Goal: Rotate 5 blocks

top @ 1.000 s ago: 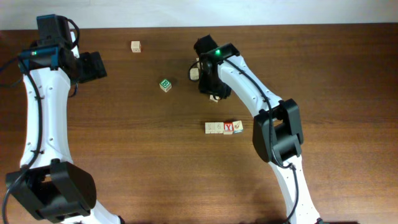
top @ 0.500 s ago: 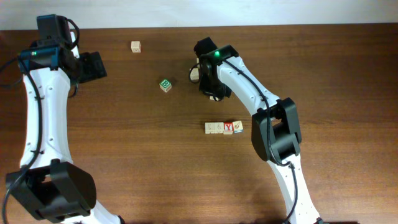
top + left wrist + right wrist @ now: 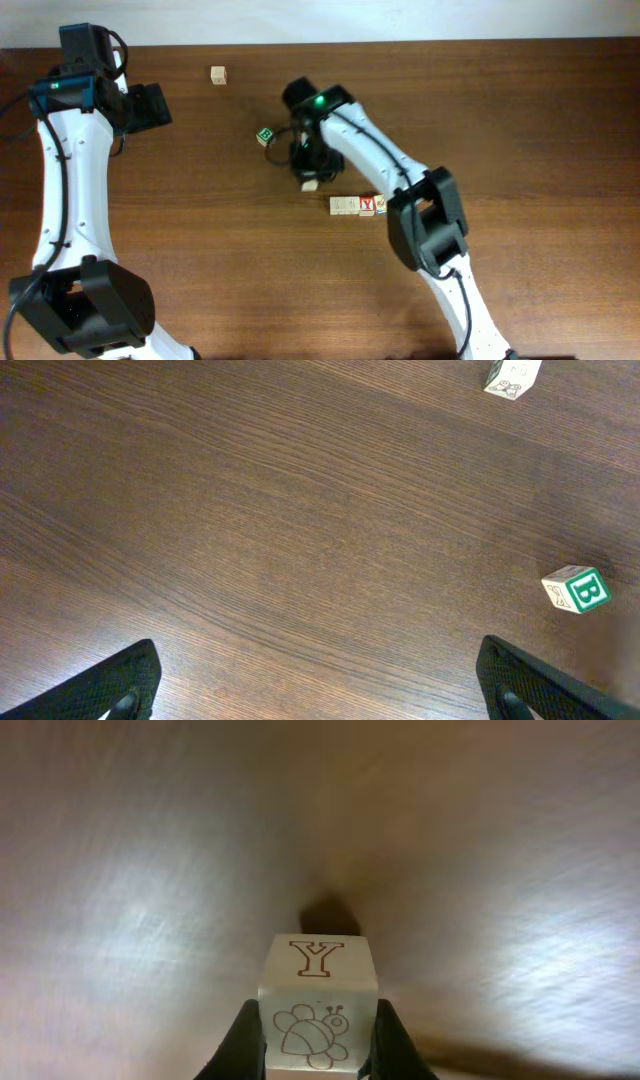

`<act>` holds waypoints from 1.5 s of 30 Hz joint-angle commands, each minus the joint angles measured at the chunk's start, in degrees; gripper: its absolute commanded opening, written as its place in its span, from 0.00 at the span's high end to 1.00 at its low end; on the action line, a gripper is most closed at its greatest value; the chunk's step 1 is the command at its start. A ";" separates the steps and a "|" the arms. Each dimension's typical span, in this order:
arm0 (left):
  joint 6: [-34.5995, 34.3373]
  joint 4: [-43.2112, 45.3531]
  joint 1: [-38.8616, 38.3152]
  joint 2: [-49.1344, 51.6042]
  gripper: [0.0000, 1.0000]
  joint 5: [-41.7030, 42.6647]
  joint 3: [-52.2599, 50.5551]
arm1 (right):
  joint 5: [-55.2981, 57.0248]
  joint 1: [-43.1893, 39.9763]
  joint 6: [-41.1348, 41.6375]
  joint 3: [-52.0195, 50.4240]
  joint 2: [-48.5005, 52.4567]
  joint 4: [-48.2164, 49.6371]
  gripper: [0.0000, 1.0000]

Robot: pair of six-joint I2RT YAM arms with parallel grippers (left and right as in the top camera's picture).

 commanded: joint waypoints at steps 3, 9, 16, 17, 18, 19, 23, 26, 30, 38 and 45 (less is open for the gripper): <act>-0.74 0.07 0.28 0.09 0.01 -0.44 1.09 | -0.22 2.40 -0.44 1.16 0.90 -5.27 0.86; -0.74 0.07 0.28 0.09 0.01 -0.44 1.09 | 7.87 4.68 3.34 1.16 0.92 -10.25 0.83; -0.74 0.07 0.28 0.09 0.01 -0.44 1.09 | 8.87 5.44 4.44 1.16 0.92 -10.91 0.77; -0.74 0.07 0.28 0.09 0.01 -0.44 1.09 | 8.87 5.42 4.44 1.16 0.92 -11.13 0.76; -0.74 0.07 0.28 0.09 0.01 -0.44 1.09 | 8.87 5.42 4.44 1.16 0.92 -11.39 0.73; -0.74 0.07 0.28 0.09 0.01 -0.44 1.09 | 8.87 5.42 4.44 1.16 0.92 -11.54 0.73; -0.74 0.07 0.28 0.09 0.01 -0.44 1.09 | 8.85 5.42 4.42 1.16 0.92 -12.07 0.68; -0.74 0.07 0.28 0.09 0.01 -0.44 1.09 | 8.85 5.42 4.44 1.16 0.92 -12.20 0.59; -0.74 0.07 0.28 0.09 0.01 -0.44 1.09 | 8.85 5.42 4.42 1.16 0.92 -12.35 0.52; -0.74 0.07 0.28 0.09 0.01 -0.44 1.09 | 8.76 5.79 1.90 5.09 0.90 -12.24 0.60; -0.74 0.07 0.28 0.09 0.01 -0.44 1.09 | 8.46 9.42 1.55 5.07 1.07 -9.94 0.85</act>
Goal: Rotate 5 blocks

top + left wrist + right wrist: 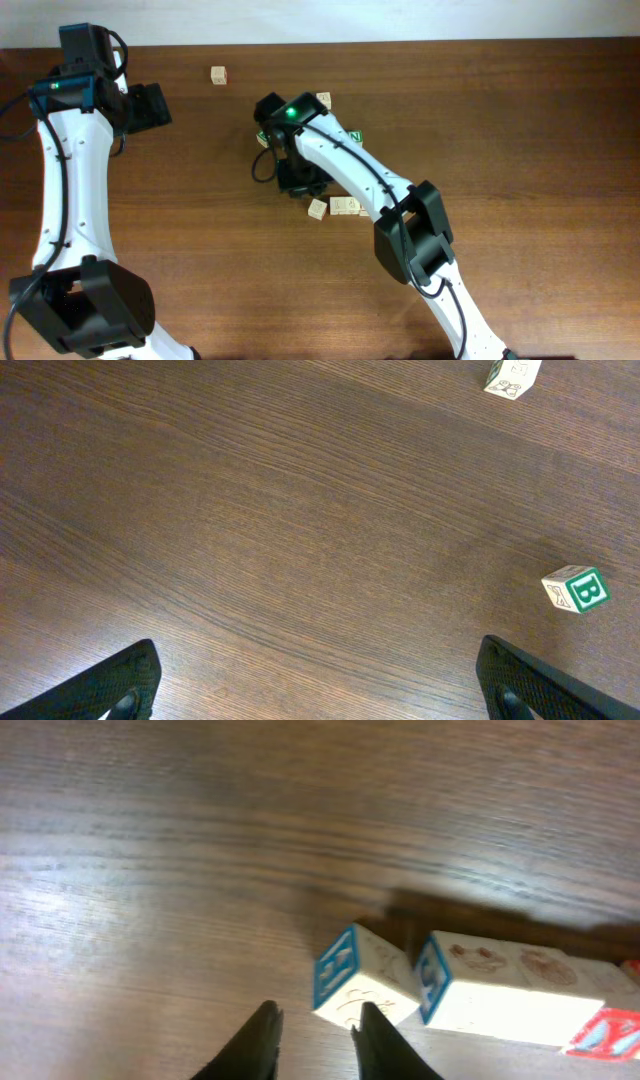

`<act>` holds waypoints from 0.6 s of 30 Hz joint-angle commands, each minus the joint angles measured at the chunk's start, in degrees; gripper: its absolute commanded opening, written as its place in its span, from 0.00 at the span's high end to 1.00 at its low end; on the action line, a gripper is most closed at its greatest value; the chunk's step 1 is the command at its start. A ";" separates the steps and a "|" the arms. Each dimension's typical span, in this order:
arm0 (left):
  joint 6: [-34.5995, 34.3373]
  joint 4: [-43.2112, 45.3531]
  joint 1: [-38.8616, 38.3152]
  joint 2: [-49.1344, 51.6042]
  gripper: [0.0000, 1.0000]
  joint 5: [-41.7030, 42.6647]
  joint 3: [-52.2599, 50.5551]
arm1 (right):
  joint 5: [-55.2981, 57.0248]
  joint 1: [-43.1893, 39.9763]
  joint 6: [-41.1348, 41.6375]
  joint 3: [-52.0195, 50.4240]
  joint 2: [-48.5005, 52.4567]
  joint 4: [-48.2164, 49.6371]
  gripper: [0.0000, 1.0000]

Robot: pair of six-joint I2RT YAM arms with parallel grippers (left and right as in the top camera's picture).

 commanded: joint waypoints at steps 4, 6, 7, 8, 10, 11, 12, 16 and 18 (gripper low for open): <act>-0.74 0.09 0.28 0.09 0.01 -0.44 1.09 | 4.13 4.31 2.69 -4.96 1.01 5.03 0.96; -0.74 0.09 0.28 0.09 0.01 -0.44 1.09 | 6.47 4.44 4.07 -6.34 1.01 5.64 0.96; -0.74 0.09 0.28 0.09 0.01 -0.44 1.09 | 7.21 4.42 4.07 -7.08 1.01 6.25 0.96; -0.74 0.09 0.28 0.09 0.01 -0.44 1.09 | 7.30 4.42 4.07 -7.28 1.01 6.49 0.96; -0.74 0.09 0.28 0.09 0.01 -0.44 1.09 | 8.04 4.42 4.55 -7.28 1.01 6.60 0.96; -0.74 0.09 0.28 0.09 0.01 -0.44 1.09 | 8.52 4.42 5.14 -7.28 1.01 6.54 0.96; -0.74 0.09 0.28 0.09 0.01 -0.44 1.09 | 8.90 4.42 5.38 -7.28 1.01 6.38 0.96; -0.74 0.09 0.28 0.09 0.01 -0.44 1.09 | 9.07 4.42 5.51 -7.28 1.01 6.12 0.96; -0.74 0.09 0.28 0.09 0.01 -0.44 1.09 | 9.16 4.42 5.51 -7.28 1.01 5.70 0.96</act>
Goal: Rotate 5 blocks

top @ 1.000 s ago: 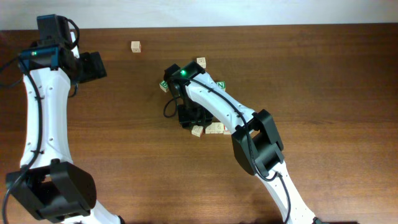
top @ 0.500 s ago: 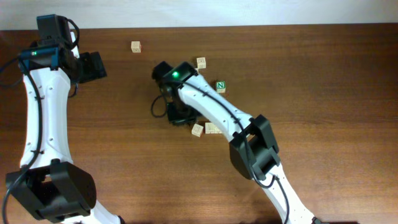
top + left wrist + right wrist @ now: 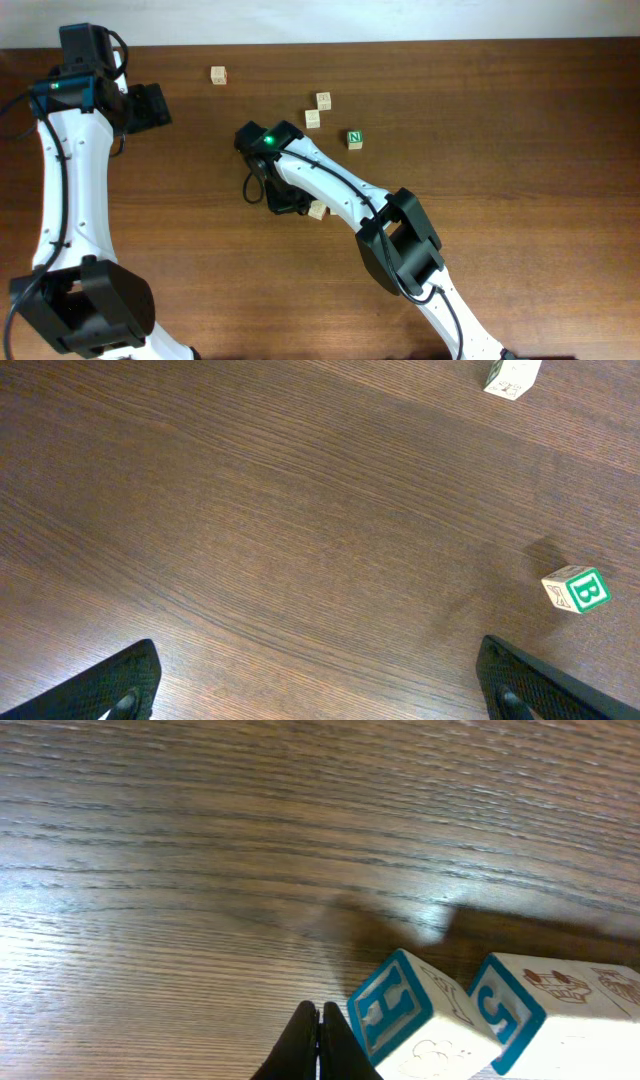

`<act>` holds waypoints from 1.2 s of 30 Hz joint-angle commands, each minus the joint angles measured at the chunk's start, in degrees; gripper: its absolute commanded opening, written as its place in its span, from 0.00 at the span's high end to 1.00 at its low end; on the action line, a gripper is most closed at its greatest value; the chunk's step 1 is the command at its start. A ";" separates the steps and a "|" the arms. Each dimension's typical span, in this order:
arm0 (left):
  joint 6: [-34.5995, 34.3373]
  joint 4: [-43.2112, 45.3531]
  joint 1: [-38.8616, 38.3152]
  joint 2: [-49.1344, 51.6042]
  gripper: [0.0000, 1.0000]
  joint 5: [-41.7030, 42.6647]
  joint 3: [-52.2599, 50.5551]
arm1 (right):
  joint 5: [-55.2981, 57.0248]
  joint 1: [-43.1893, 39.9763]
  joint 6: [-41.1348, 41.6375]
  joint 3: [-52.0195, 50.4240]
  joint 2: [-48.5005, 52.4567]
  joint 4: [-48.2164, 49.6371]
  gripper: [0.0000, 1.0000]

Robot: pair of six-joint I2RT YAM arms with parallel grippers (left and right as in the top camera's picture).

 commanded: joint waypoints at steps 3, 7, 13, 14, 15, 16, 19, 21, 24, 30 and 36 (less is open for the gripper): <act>-0.74 0.07 0.28 0.09 0.01 -0.44 1.09 | 1.60 -0.15 0.83 -0.46 0.74 -1.03 0.96; -0.74 0.07 0.28 0.09 0.01 -0.44 1.09 | 1.57 -0.15 0.83 -0.46 0.74 -2.69 0.96; -0.74 0.07 0.28 0.09 0.01 -0.44 1.09 | 1.62 -0.15 0.79 -0.46 0.74 -4.04 0.96; -0.74 0.07 0.28 0.09 0.01 -0.44 1.09 | 1.73 -0.15 0.76 -0.46 0.74 -4.11 0.96; -0.74 0.07 0.28 0.09 0.01 -0.44 1.09 | 2.05 -0.15 0.76 -0.46 0.74 -4.26 0.96; -0.74 0.07 0.28 0.09 0.01 -0.44 1.09 | 2.25 -0.15 0.66 -0.46 0.74 -4.37 0.96; -0.74 0.07 0.28 0.09 0.01 -0.44 1.09 | 3.06 -0.15 0.20 -0.46 0.74 -4.92 0.96; -0.74 0.07 0.28 0.09 0.01 -0.44 1.09 | 3.04 -0.15 -0.94 -0.46 0.74 -5.01 0.96; -0.74 0.07 0.28 0.09 0.01 -0.44 1.09 | 3.02 -0.15 -2.25 -0.46 0.74 -4.94 0.96; -0.74 0.07 0.28 0.09 0.01 -0.44 1.09 | 3.37 -0.22 -4.00 -0.46 0.74 -4.70 0.96; -0.74 0.07 0.28 0.09 0.01 -0.44 1.09 | 3.48 -1.07 -5.53 -0.46 0.74 -4.92 0.96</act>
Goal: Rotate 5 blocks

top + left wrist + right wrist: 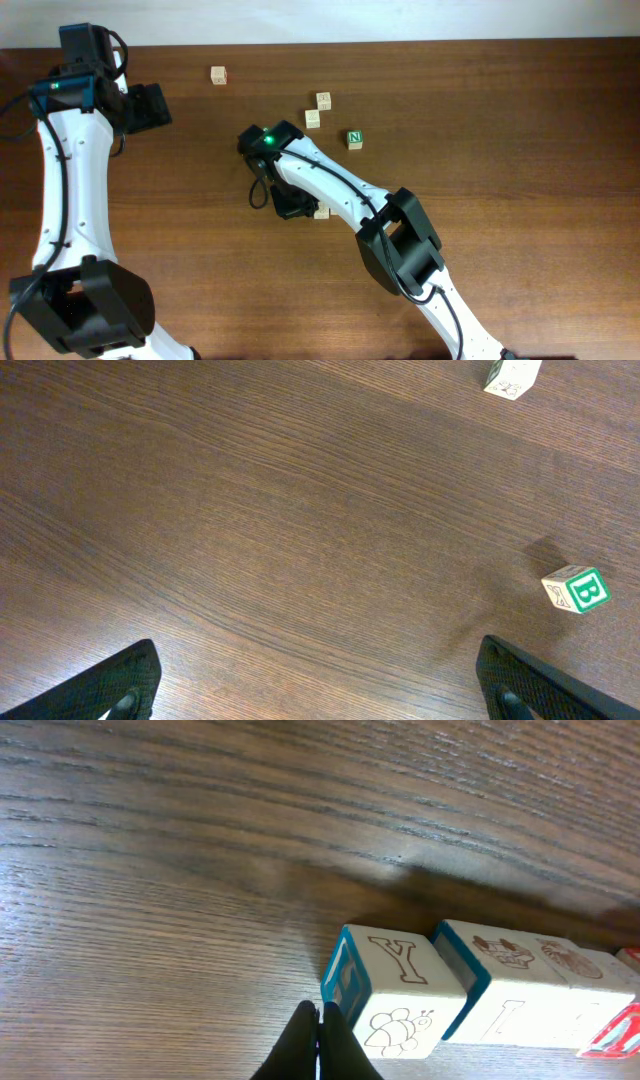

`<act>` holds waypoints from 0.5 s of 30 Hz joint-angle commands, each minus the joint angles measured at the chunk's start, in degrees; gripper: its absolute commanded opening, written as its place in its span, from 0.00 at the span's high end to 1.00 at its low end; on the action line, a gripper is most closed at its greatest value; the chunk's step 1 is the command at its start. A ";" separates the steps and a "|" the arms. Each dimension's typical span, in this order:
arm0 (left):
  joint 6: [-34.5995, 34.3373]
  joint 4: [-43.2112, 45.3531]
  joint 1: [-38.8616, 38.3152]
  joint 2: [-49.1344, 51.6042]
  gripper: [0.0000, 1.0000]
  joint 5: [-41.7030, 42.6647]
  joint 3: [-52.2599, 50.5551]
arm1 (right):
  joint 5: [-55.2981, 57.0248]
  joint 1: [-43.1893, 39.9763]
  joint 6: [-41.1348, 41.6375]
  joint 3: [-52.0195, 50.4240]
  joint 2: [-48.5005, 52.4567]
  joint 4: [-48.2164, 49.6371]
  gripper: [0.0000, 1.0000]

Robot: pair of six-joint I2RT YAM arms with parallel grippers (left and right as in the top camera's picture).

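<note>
In the right wrist view, my right gripper (318,1025) is shut with nothing in it, its tips touching the blue side of a block (395,988) that shows a Y on top and a bee on the near face. That block lies flush against the end of a row of blocks (510,992). Overhead, the right gripper (290,207) is beside this block (321,211), and the arm hides the rest of the row. My left gripper (320,705) hangs open over bare wood at the far left (150,105). A green B block (577,589) lies to its right.
Loose blocks lie at the back: one (218,75) at the far left, two plain ones (324,100) (313,118) and a green N block (354,139). A red-lettered block (625,1028) ends the row at the right edge of the wrist view.
The block by my right gripper was skewed and apart from the row, its H face showing. Now it sits square against the row with the Y on top. The left arm is unchanged.
My right gripper first held the Y and bee block above the table. Then it was open with the block lying skewed next to the row. Then it was shut beside the block. Now the block is flush with the row. The left arm stayed still.
</note>
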 commanded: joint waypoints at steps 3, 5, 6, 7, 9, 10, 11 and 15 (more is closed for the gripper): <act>-0.74 0.07 0.28 0.09 0.01 -0.44 1.09 | 1.53 -0.98 -2.40 -0.46 0.72 -0.09 0.96; -0.74 0.07 0.28 0.09 0.01 -0.44 1.09 | 1.57 -0.98 -2.80 -0.46 0.72 0.09 0.96; -0.74 0.07 0.28 0.09 0.01 -0.44 1.09 | 1.55 -1.01 -2.80 -0.46 0.72 0.09 0.96; -0.74 0.07 0.28 0.09 0.01 -0.44 1.09 | 1.55 -1.03 -2.82 -0.46 0.72 0.22 0.96; -0.74 0.07 0.28 0.09 0.01 -0.44 1.09 | 1.55 -1.03 -3.67 -0.35 0.66 1.14 0.96; -0.74 0.07 0.31 0.09 0.01 -0.44 1.09 | 1.55 -1.03 -3.67 -0.07 0.66 1.20 0.96; -0.74 0.07 0.31 0.09 0.01 -0.44 1.09 | 1.49 -1.05 -3.65 0.63 0.66 1.07 0.96; -0.74 0.07 0.26 0.09 0.01 -0.44 1.09 | -1.57 -1.03 -3.63 5.79 0.50 -3.13 0.96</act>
